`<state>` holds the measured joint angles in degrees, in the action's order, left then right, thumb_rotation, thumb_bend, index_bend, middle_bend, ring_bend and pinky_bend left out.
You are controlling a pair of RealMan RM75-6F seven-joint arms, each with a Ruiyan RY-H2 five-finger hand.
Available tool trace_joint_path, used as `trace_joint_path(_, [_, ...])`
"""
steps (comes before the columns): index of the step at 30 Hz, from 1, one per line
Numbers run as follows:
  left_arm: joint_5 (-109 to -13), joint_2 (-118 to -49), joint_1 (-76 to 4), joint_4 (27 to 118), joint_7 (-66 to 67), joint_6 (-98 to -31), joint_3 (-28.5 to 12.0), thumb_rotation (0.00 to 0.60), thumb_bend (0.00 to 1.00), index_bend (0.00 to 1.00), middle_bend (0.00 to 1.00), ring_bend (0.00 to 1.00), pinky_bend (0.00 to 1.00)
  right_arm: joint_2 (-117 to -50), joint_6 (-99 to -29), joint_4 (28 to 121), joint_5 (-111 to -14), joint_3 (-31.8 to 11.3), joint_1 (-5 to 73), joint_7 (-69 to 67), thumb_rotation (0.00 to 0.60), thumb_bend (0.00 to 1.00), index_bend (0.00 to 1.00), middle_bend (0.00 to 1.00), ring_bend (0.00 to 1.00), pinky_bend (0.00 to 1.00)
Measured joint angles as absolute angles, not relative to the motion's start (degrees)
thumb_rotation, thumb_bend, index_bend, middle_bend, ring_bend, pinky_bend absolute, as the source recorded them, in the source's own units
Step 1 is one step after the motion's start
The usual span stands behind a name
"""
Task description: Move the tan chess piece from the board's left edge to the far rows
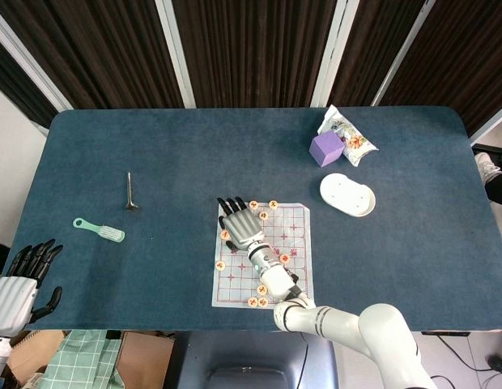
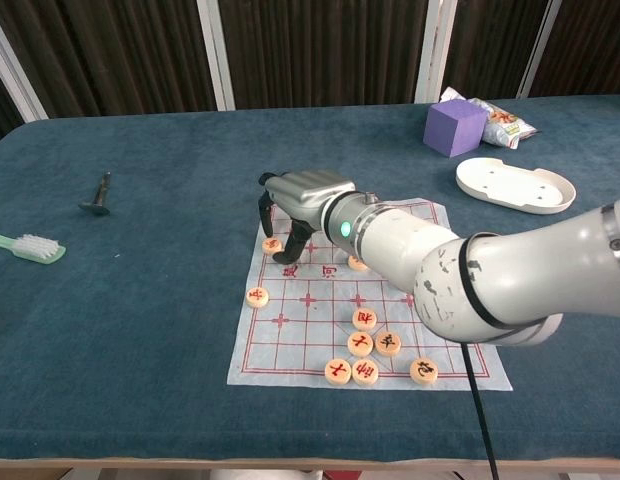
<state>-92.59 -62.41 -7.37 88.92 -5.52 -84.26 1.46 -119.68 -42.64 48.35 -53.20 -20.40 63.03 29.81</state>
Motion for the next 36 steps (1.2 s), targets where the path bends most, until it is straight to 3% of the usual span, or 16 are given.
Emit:
trace_joint_path(24, [-92.5,-62.2,-7.3,88.7,-6.2,-84.3,1.4,0.6,0.46,0.0,0.0,0.0,0.05,-121.8,-42.7,45.6,-52.8,-21.2,64.3,29.3,0.6,0.5,0.65,0.07,0.0,0.0])
trace_joint_path(36, [-92.9,-62.2,-7.3,88.8,-5.9,-84.4,1.6,0.6,0.46,0.0,0.0,0.0,0.05,-118.6,-45.4,49.1,-53.0,-21.7,62.7,29.3,0.6,0.5,0.66,0.08,0.0,0.0])
